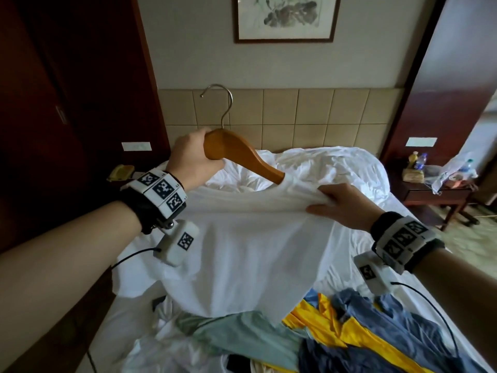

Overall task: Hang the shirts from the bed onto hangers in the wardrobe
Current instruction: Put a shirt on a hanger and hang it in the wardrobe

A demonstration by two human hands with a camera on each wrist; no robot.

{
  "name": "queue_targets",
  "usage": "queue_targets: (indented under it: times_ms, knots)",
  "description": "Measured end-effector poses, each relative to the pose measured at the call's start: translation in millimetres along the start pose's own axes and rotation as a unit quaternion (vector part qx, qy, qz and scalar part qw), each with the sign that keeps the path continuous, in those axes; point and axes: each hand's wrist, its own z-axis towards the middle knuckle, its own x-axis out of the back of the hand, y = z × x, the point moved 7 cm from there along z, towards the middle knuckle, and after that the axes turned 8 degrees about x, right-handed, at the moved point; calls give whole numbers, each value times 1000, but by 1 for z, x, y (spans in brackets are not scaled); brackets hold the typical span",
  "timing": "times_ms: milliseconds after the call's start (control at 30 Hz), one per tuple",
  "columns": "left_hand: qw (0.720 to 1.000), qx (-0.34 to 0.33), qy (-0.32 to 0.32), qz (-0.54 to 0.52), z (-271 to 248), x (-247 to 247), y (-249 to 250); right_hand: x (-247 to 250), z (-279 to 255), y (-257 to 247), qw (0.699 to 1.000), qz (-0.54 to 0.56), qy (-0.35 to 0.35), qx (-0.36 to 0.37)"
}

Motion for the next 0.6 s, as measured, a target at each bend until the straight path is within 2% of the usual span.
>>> queue_targets:
  times_ms: [200,267,433,600]
  knots:
    - [1000,7,6,11,7,11,0,-22,-37,54,990,-13,-71,-122]
    - [999,9,16,31,12,17,1,-27,-49,70,984,17,-60,-165]
    - [999,4,12,49,18,20,1,-33,-63,87,980,53,-51,-186]
    - [998,27,10,49,19,21,-10,-38,-79,112,974,48,-44,-216]
